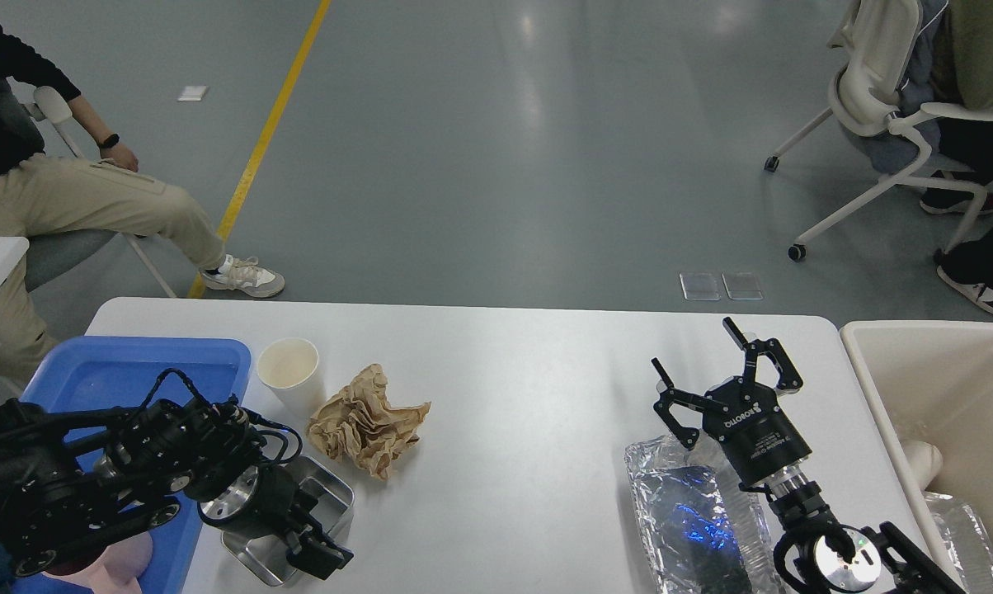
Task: Tidy desktop
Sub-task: 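Move the left gripper to the small metal tray and grasp its rim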
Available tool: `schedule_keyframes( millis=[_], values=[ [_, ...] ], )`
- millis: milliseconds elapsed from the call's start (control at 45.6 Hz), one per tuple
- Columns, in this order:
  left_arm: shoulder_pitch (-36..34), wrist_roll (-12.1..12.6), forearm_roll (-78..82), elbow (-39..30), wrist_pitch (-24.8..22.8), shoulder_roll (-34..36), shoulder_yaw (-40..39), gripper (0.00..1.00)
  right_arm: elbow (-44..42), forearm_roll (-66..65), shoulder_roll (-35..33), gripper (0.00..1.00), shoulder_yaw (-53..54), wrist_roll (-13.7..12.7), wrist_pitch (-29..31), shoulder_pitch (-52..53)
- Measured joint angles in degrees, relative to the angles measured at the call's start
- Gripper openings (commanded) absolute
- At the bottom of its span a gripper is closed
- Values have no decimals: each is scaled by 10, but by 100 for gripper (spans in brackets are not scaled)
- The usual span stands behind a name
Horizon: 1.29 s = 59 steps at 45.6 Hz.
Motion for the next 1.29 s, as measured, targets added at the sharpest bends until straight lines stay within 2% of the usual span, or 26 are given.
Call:
schedule_keyframes(
  millis=[197, 307, 505, 680, 856, 1031, 1097, 1294],
  values=[
    [4, 0, 0, 23, 0, -16, 3, 94, 0, 0, 0, 100, 0, 0, 0, -1],
    [6, 0, 0, 26, 0, -18, 3, 86, 0, 0, 0, 100, 1, 0, 0, 0],
    [14, 0, 14, 33, 12, -20, 3, 76, -1, 0, 0, 100, 1, 0, 0, -1],
    [21, -1, 33, 43, 20, -20, 2, 57, -1, 0, 1, 100, 0, 0, 3, -1],
    [21, -1, 37, 49, 21, -21, 2, 21, -1, 0, 3, 100, 0, 0, 3, 1],
    [22, -8, 37, 51, 21, -24, 2, 4, -2, 0, 3, 100, -1, 0, 3, 0],
    [22, -14, 37, 51, 21, -24, 2, 1, -2, 0, 3, 100, -1, 0, 3, 0],
    [22, -28, 49, 52, 22, -24, 2, 0, -2, 0, 3, 100, 0, 0, 4, 1]
  ],
)
